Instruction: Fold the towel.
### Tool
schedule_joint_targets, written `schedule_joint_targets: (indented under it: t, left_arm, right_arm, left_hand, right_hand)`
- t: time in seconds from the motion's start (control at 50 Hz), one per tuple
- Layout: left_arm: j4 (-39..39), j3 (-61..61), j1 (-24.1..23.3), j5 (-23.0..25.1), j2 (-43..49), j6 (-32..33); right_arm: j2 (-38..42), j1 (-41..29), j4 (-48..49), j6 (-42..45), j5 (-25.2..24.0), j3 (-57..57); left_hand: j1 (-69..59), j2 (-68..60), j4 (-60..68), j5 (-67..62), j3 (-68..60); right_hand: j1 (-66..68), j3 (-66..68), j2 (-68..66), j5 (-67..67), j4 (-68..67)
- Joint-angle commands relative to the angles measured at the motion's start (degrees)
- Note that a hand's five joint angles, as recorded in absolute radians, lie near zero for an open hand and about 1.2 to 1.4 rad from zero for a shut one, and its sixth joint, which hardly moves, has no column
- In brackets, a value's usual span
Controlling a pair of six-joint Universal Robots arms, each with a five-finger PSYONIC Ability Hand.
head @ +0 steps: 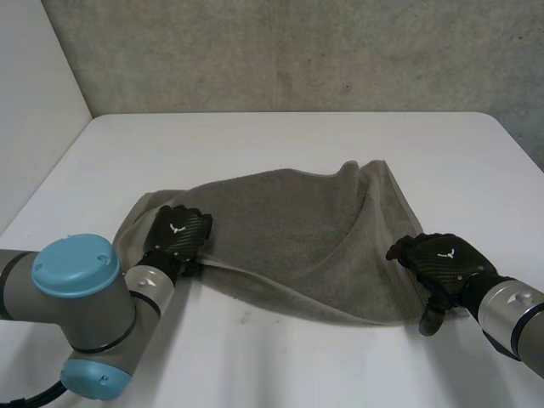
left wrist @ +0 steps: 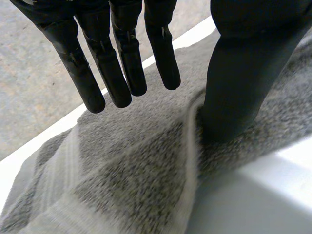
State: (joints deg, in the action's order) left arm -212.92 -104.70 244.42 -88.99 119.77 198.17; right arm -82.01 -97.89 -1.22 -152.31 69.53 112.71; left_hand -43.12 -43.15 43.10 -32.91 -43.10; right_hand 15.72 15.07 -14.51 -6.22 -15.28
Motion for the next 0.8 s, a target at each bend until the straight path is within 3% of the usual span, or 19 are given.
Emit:
schedule_joint_targets:
  t: [0.02, 0.22, 0.26, 0.3, 0.34, 0.64, 0.8]
  left_arm:
    - [-0.13, -2.08, 1.50, -3.02, -1.37, 5.54]
    - [-1.45, -6.22, 6.34, -3.91, -4.45, 8.55]
    - [-1.80, -6.66, 6.69, -3.82, -4.72, 8.55]
    - [-2.32, -6.92, 6.95, -3.82, -4.89, 8.55]
    - [-2.33, -7.01, 7.30, -3.73, -4.98, 8.55]
    - [-1.97, -8.50, 8.53, -0.57, -14.21, 8.55]
    - [-1.89, -8.59, 8.53, 1.02, -14.65, 8.55]
  right_arm:
    - [0.00, -0.02, 0.08, 0.08, -0.01, 0.23]
    - [0.00, 0.07, -0.01, 0.00, -0.01, 0.06]
    - [0.00, 0.07, -0.01, 0.00, -0.01, 0.06]
    - [0.00, 0.07, -0.10, 0.00, -0.10, 0.14]
    - [0.00, -0.01, -0.10, 0.00, -0.10, 0.14]
    - [0.35, -0.72, 1.48, -1.76, -0.27, 0.58]
    - [2.46, -4.41, 3.86, -10.11, -0.27, 1.02]
  left_hand:
    - [-6.62, -6.60, 6.64, -6.83, -6.64]
    - [-7.13, -7.10, 7.15, -7.34, -7.14]
    - [-11.67, -11.64, 11.69, -11.88, -11.69]
    - [-29.24, -29.22, 29.26, -29.45, -29.26]
    - [-36.80, -36.78, 36.82, -37.01, -36.82]
    - [-36.88, -36.85, 36.90, -37.09, -36.90]
    - [-36.88, -36.85, 36.90, -37.09, -36.90]
  right_hand:
    - [0.92, 1.57, -2.14, -0.43, -1.36]
    - [0.92, 1.57, -2.14, -0.43, -1.36]
    - [0.92, 1.57, -2.14, -0.43, -1.36]
    - [0.92, 1.57, -2.14, -0.43, -1.36]
    - [0.92, 1.57, -2.14, -0.43, -1.36]
    - [0.25, 0.90, -1.46, 0.25, -0.69]
    - [0.92, 1.57, -2.14, -0.43, -1.36]
